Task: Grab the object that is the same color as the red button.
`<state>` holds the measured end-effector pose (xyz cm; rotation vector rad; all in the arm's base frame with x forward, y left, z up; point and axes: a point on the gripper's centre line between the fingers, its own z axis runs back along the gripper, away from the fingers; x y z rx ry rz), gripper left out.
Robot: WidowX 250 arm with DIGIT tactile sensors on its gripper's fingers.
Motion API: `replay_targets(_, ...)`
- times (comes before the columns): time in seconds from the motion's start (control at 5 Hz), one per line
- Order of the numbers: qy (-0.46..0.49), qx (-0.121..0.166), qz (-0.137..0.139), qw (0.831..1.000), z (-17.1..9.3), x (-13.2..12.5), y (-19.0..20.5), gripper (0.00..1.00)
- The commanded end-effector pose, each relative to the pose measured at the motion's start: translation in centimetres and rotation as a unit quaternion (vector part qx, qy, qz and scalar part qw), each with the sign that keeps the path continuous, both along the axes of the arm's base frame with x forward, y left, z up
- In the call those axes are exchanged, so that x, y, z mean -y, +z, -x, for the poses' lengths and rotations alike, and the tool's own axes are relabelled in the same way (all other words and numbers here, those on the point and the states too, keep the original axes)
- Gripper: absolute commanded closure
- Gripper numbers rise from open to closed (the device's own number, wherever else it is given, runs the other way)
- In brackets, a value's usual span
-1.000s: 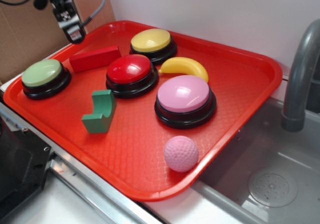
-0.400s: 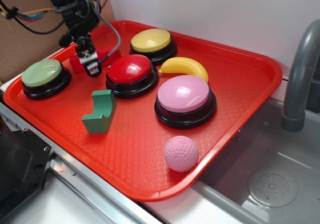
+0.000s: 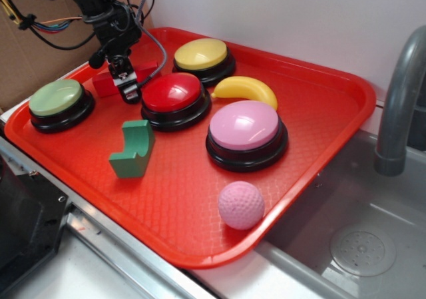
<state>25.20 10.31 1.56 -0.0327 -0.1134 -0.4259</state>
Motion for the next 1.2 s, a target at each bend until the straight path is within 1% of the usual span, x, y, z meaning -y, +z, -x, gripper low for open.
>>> replay_targets(0.0, 0.069, -0.004, -0.066, 0.995, -0.8, 0.2, 3.9, 1.0)
replay_targets(0.2, 0.099, 0.006, -0.04, 0.994, -0.4, 1.7, 7.0, 1.0)
replay_targets(0.4, 0.153, -0.004, -0.037, 0.987, 0.9, 4.0, 10.1, 1.0)
replay_targets(0.6, 0.182, -0.023, -0.026, 0.983, 2.8, 5.9, 11.6, 1.0)
replay_targets(0.8, 0.169, -0.046, -0.02, 0.984, 4.0, 7.6, 11.5, 1.0)
replay_targets(1.0, 0.122, -0.054, -0.059, 0.989, 4.5, 9.1, 12.0, 1.0)
